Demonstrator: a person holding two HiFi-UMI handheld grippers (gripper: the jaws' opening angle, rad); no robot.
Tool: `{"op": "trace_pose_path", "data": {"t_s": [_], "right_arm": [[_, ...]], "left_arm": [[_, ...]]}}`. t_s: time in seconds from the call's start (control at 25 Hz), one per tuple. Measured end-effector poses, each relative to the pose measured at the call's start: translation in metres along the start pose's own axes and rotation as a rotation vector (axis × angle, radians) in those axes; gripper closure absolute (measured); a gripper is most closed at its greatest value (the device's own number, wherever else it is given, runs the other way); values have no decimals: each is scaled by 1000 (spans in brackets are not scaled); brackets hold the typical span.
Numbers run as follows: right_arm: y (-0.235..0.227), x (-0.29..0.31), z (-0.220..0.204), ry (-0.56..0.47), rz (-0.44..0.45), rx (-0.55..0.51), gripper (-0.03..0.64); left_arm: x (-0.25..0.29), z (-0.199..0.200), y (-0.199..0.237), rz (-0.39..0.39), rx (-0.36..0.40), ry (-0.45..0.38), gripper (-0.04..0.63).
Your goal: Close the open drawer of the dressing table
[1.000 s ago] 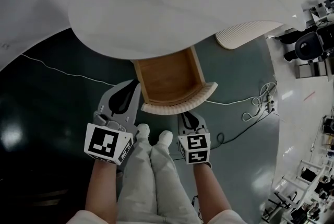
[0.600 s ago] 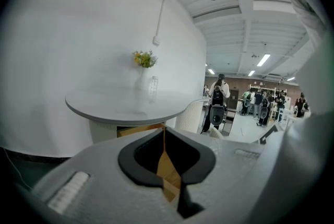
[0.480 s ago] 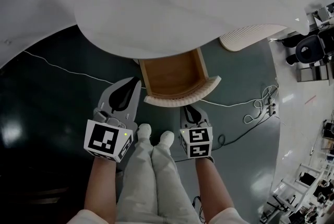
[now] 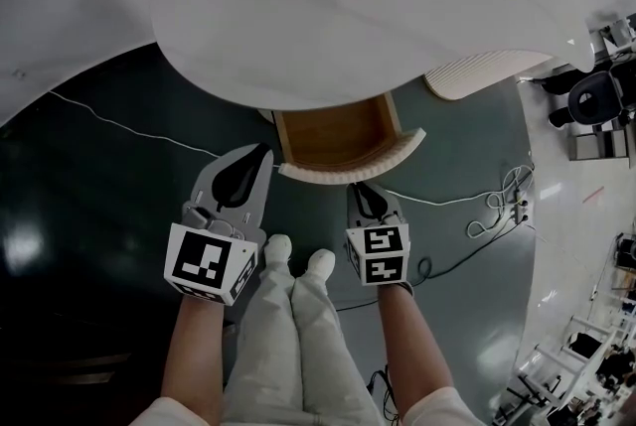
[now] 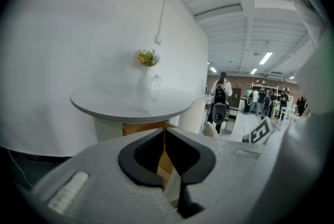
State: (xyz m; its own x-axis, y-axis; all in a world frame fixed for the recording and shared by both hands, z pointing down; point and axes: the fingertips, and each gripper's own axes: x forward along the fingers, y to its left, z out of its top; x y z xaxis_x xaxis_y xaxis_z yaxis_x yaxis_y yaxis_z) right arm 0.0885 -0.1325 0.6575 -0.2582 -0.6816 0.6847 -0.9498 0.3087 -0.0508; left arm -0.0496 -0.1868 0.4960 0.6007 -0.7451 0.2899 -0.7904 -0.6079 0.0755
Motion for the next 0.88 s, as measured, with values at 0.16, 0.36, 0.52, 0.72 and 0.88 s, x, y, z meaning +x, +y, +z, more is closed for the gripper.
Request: {"op": "trace_pose_path", "data": {"t_s": [0.16,0.36,0.52,0.72,0.88], "right_arm": [[-2,8,8,-17,8,-11,597],[-5,19,20,-29,7,-35,597],[-5,28,31,-42,12,-17,597],[-9,33,37,-73,9,-14,597],[-10,34,40,-91,10,-19,597]], "left_arm": [[1,-2,3,10,-2,4,577],[2,-4,7,24,-7,11,577],[2,-2,11,29,-9,9,577],[5,-3,17,33,-16,10,577],[7,-4,23,37,-23,11,577]]}}
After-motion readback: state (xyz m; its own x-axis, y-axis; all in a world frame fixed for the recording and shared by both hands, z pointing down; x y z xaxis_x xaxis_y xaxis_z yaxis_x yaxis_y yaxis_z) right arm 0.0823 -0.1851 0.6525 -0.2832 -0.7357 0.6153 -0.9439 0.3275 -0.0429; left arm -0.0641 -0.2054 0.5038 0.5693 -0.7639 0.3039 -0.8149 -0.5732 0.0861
